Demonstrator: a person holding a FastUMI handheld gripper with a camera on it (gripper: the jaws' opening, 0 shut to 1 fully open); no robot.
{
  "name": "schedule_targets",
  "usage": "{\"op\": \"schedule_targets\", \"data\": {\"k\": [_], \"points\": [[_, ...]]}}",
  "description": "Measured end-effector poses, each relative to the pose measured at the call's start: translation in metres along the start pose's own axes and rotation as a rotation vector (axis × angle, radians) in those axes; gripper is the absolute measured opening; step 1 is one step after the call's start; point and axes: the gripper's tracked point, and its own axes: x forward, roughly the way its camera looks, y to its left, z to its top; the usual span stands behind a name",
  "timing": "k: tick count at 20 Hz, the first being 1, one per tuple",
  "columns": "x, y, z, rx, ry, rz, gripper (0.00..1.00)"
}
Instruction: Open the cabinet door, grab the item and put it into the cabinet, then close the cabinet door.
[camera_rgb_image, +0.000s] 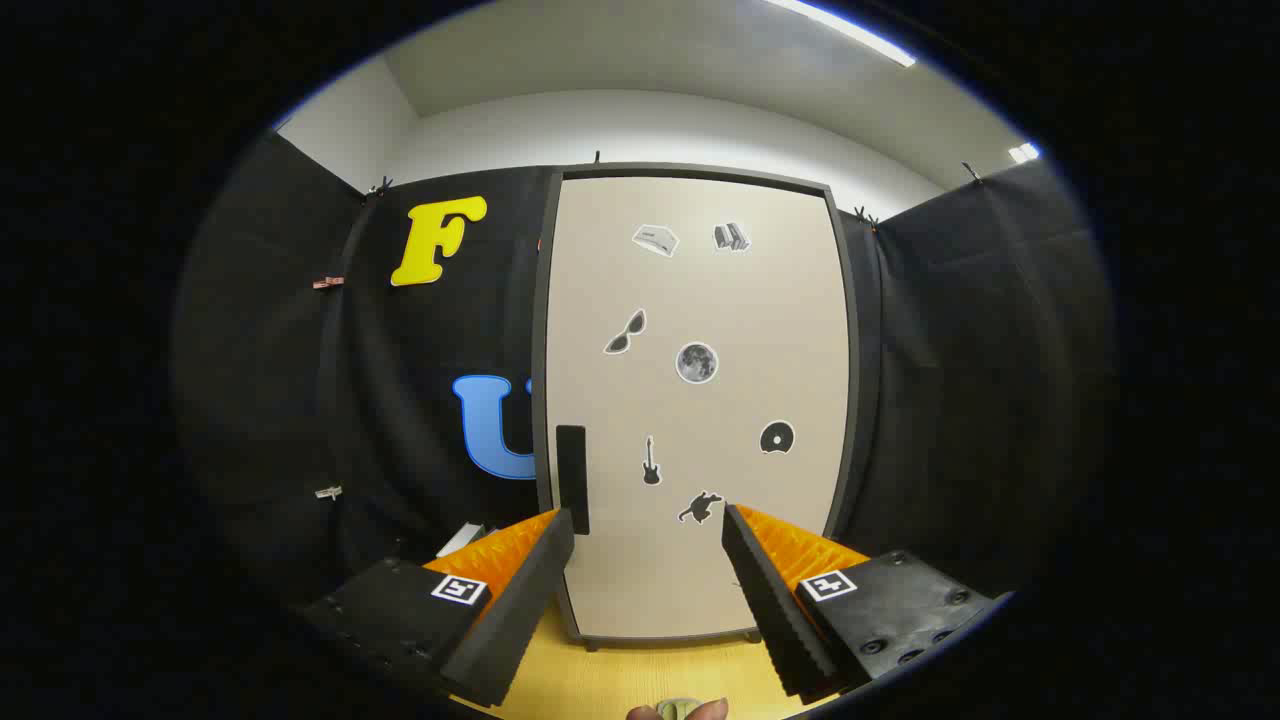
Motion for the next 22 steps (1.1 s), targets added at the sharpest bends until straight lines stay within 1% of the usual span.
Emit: {"op": "schedule_targets", "data": {"k": [9,14,22], "points": [[-0.012,0.001,0.002,-0.012,-0.011,0.005,0.97],[-0.013,0.003,0.007,-0.028,-0.028,0.000,0.97],[-0.009,0.008,0.002,-0.023,-0.018,-0.002,0.97]]}}
